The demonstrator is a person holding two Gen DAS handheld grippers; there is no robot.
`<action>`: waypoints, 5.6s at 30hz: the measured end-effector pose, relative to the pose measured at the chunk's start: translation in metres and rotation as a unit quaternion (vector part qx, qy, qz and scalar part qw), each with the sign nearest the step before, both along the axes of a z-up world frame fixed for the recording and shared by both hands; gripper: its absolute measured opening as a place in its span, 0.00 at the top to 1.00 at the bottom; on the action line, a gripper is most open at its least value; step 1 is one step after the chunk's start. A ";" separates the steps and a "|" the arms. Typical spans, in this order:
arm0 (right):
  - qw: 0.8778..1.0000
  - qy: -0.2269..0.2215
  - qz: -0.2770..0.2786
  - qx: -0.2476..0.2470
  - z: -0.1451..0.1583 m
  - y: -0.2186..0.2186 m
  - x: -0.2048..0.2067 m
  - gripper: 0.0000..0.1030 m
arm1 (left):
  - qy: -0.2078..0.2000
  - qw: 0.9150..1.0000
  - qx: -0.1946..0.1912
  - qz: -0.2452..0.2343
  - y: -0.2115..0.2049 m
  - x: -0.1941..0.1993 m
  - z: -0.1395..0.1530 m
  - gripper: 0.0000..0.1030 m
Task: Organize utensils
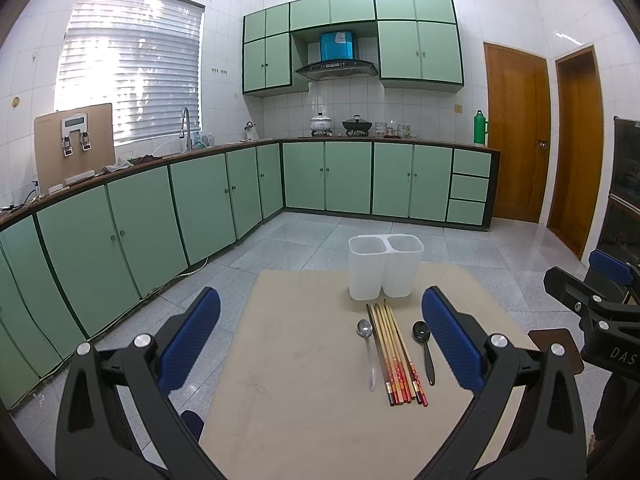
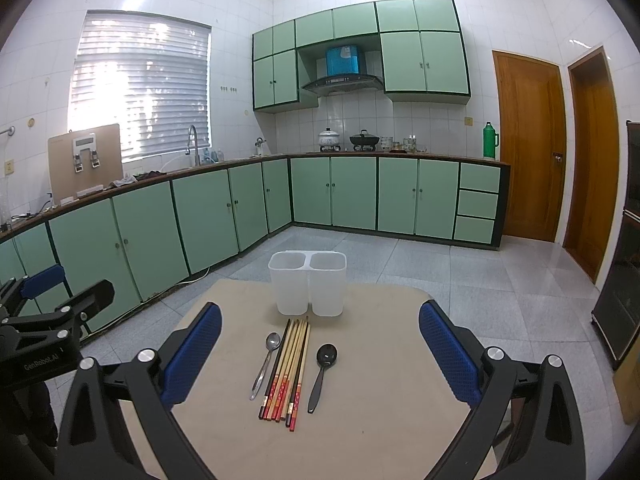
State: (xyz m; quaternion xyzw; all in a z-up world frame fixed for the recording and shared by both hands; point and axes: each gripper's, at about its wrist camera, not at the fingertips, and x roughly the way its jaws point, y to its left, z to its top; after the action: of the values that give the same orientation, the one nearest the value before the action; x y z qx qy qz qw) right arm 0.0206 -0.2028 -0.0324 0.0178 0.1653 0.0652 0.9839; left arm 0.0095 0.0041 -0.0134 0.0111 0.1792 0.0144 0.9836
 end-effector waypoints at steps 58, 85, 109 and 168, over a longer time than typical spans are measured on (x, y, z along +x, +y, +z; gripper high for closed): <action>0.951 0.308 -0.007 0.015 -0.195 0.012 0.242 0.68 | 0.270 0.963 0.006 -0.020 -0.013 0.247 -0.185 0.06; 0.952 0.306 0.003 0.023 -0.195 0.006 0.239 0.67 | 0.303 0.953 0.010 -0.003 -0.024 0.251 -0.211 0.07; 0.946 0.324 -0.005 -0.002 -0.198 0.013 0.253 0.62 | 0.305 0.951 -0.012 -0.051 -0.040 0.299 -0.208 0.58; 0.999 0.008 -0.005 0.049 -0.078 -0.008 0.399 0.67 | -0.002 0.991 -0.082 -0.109 -0.081 0.385 -0.063 0.73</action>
State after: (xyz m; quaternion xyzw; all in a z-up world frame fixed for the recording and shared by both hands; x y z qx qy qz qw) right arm 0.4199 -0.2113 -0.1104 0.0672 0.1694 0.0681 0.9809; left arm 0.3946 -0.0770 -0.0767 -0.0500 0.1753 -0.1079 0.9773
